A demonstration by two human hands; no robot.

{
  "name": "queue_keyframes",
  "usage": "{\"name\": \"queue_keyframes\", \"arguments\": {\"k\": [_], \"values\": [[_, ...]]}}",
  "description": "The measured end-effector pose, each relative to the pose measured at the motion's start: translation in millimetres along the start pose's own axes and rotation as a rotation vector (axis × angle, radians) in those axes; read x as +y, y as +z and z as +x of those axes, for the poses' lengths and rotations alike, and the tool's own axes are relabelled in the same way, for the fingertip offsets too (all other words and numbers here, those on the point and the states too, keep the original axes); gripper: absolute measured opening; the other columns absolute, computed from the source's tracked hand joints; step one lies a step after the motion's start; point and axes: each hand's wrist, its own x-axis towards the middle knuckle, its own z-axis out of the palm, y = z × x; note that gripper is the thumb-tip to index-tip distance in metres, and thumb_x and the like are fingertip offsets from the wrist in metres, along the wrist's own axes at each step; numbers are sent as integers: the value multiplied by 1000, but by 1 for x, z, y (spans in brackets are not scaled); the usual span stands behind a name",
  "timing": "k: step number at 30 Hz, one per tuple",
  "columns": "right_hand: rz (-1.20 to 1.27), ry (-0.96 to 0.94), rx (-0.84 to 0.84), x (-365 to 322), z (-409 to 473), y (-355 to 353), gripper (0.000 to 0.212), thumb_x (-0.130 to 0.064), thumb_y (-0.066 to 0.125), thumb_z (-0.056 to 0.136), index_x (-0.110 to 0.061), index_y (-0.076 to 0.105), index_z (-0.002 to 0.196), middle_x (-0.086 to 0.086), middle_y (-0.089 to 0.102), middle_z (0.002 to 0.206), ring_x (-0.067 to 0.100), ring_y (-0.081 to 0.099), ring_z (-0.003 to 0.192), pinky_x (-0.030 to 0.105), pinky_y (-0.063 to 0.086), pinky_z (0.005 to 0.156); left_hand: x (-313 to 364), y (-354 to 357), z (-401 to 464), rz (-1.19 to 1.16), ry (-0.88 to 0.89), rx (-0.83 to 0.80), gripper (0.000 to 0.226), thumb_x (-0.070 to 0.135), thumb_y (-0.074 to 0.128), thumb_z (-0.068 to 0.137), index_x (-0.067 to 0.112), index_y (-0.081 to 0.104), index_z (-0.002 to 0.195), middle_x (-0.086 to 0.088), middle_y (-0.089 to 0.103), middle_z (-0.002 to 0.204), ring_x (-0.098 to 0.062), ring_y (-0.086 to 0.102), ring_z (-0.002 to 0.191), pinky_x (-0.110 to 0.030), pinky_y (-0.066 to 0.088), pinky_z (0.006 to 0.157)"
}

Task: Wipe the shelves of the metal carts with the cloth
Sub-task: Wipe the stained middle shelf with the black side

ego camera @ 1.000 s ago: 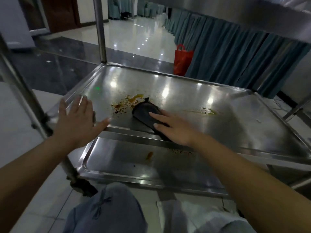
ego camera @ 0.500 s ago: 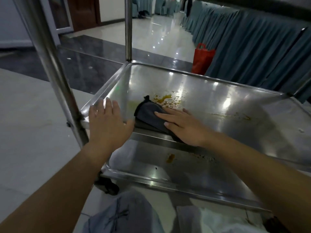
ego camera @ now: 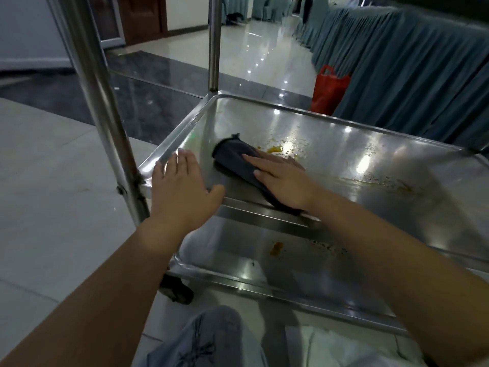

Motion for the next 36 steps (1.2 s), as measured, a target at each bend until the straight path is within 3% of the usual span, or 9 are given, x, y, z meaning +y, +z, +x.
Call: {"name": "queue_keyframes", "arguments": {"k": [3,7,13,19,24,28,32,36], "values": [[-13,20,24,20,-27,-5,42,-42,24,103,-48,26,145,-10,20,158,16,20,144,42,5,118,2,1,-3,-12,8,4,86,53,33,89,3,2,151,-14,8,160,-26,4,148,-46,2,118],[76,-19,23,2,2,-5,40,-34,34,102,-43,40,140,-7,33,154,20,29,142,48,13,117,1,1,-2,3,6,-7,85,54,29,90,5,-2,151,-12,4,161,-24,0,148,-46,0,118],[-38,-131,-39,-42,48,14,50,-58,32,95,-46,30,144,-8,25,157,22,25,143,51,5,117,-1,3,3,50,-22,-20,90,60,32,88,4,2,151,-19,13,159,-30,9,147,-46,7,118],[66,-49,40,42,-9,-12,43,-41,42,98,-45,39,141,-9,34,153,17,30,140,45,15,116,4,-4,0,125,61,-80,73,57,27,93,14,15,151,-10,16,160,-27,11,147,-48,12,117],[44,151,42,115,-77,-40,42,-37,42,100,-41,39,142,-9,35,152,17,32,139,50,11,117,24,-12,-9,199,64,-159,58,43,22,98,11,31,145,-12,21,156,-31,17,144,-57,18,113],[-30,204,46,95,-66,-35,45,-41,38,99,-41,34,144,-4,32,155,24,34,138,50,20,114,67,-14,-13,-30,-5,-183,65,49,26,97,8,21,148,-13,19,158,-32,19,144,-59,22,112],[-52,149,35,68,-52,-22,46,-44,35,99,-43,31,145,-4,28,156,26,31,140,53,15,114,124,-1,-19,0,-46,-208,76,64,17,93,13,17,150,-7,16,160,-28,16,145,-60,13,112],[25,155,54,109,-87,-35,45,-44,35,99,-44,33,144,-7,30,156,23,30,141,53,10,116,139,6,-23,134,-23,-213,85,70,8,89,13,18,151,-8,15,160,-32,14,145,-58,16,112]]}}
